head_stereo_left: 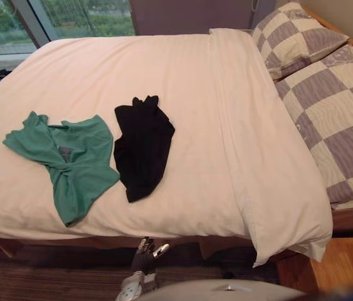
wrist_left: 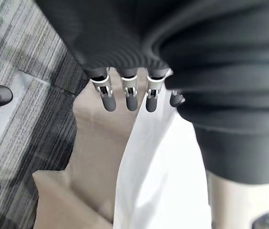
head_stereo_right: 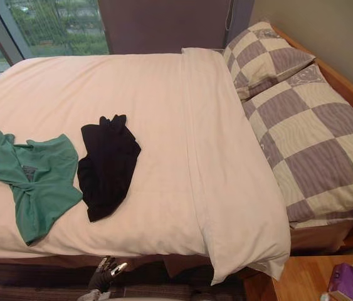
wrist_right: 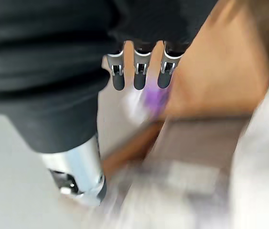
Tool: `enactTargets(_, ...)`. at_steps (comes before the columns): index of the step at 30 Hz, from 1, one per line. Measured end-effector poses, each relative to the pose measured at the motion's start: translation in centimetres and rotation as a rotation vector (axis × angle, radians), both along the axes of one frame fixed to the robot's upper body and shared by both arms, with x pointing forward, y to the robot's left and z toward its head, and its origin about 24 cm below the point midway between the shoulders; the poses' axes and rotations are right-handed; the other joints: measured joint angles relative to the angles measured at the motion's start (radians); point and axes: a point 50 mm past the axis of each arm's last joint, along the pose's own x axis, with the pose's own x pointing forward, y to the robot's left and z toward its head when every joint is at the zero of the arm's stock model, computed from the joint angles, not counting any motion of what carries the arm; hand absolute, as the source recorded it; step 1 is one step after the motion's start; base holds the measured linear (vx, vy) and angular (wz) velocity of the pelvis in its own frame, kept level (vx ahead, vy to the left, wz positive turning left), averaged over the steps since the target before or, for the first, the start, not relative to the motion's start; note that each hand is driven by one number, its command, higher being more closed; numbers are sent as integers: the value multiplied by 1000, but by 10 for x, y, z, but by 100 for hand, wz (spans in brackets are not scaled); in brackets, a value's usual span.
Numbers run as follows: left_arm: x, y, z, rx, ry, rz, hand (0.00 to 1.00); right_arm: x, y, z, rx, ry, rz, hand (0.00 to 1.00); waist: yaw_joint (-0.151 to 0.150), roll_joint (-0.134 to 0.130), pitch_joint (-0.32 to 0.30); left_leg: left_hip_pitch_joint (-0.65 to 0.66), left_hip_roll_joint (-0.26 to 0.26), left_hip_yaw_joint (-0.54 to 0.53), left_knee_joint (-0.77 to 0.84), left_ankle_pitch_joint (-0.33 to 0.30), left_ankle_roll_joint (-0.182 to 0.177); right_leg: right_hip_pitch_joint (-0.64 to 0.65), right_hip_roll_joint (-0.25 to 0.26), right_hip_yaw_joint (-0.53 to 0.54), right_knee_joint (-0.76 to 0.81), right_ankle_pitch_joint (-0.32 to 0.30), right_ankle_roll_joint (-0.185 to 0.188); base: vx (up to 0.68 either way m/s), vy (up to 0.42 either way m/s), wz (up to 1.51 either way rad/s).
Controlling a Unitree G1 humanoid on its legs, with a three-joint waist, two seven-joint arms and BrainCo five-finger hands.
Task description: Tidy the bed and pick cloth on bed and put in laundry
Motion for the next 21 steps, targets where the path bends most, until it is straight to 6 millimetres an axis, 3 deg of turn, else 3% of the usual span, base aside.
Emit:
enactTargets(1,1,1,1,8,-3,-6,0,14,5,11,-42,-55,58,100,0,-6,3,-3,0,-3,1,2,-3,-1,-1,-3,1,-1,2,2,-15,16)
enactTargets(3,10,2,6,43,-14,-46,0,63,21,54,-203,-268,260,100,9,-24,17,-52,0,-30,19,3,-4,-38,-9,-20,15,-10,11,-4,-28,33)
enactTargets(6,27,3,12,77,-40,-103,0,95,23,89,-330,-440,393,100,42,-37,45,-126,-3,-50,30,8,2,-111,-15,-32,43,-19,2,15,-32,30)
enactTargets(7,37,1,15,84,-58,-126,0,111,22,108,-392,-519,447,100,50,-49,82,-157,-5,-70,40,18,6,-133,-21,-48,50,-19,1,73,-27,48)
enactTargets(10,55,-5,21,79,-98,-132,0,136,23,144,-454,-709,528,100,55,-13,176,-223,-18,-83,65,46,34,-197,-39,-59,77,-20,0,66,4,31)
enactTargets(14,69,0,28,106,-136,-106,0,151,28,176,-484,-856,524,100,69,33,265,-316,-17,-96,147,39,45,-274,-65,-71,157,-37,-1,98,18,29)
enactTargets(18,89,9,42,132,-226,-52,0,150,20,200,-496,-956,420,100,85,46,338,-442,-4,-98,214,26,67,-408,-70,-68,251,-59,-11,86,-18,27)
enactTargets(20,93,8,46,131,-260,-45,0,145,10,198,-459,-984,350,100,97,57,367,-470,1,-97,214,27,69,-461,-68,-64,298,-61,-14,85,-11,7)
enactTargets(21,96,5,49,124,-283,-35,0,140,2,194,-428,-1013,299,100,98,70,391,-480,6,-95,218,29,73,-540,-65,-40,393,-78,-8,79,-26,-4)
